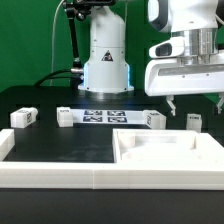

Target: Assemble one leg

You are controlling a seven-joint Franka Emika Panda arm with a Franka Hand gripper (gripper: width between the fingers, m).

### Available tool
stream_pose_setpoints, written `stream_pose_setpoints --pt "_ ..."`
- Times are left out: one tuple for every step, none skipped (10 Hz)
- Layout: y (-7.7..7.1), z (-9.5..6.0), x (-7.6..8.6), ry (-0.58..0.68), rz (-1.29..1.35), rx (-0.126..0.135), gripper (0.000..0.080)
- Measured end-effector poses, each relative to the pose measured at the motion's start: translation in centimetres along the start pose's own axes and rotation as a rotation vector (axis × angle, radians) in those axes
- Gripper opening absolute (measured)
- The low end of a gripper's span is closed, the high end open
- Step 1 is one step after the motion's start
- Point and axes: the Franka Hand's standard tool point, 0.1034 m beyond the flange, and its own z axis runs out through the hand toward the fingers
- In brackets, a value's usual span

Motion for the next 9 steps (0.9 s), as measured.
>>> stream_pose_setpoints --pt "0.10 0.04 -0.03 -0.009 -0.012 -0.003 0.0649" --pt "0.17 0.02 0.07 -0.014 -0.020 -0.004 0.0649" --pt "0.23 0.09 -0.10 -0.024 -0.029 -0.008 0.0649" --pt "0.36 0.25 -0.59 -0.092 -0.040 -0.029 0.0649" --pt "0.18 0.13 -0.55 -0.125 -0.048 -0.037 0.0649" --pt "0.43 0.02 -0.60 -0.183 -0.064 -0.047 0.0649" --pt "0.68 -0.03 -0.53 -0.232 -0.068 -0.057 0.0649" --pt "0.99 -0.07 -0.69 -0.313 -0.075 -0.072 0.0649" --pt "1.09 -0.09 -0.43 -0.368 -0.078 -0.078 0.0649"
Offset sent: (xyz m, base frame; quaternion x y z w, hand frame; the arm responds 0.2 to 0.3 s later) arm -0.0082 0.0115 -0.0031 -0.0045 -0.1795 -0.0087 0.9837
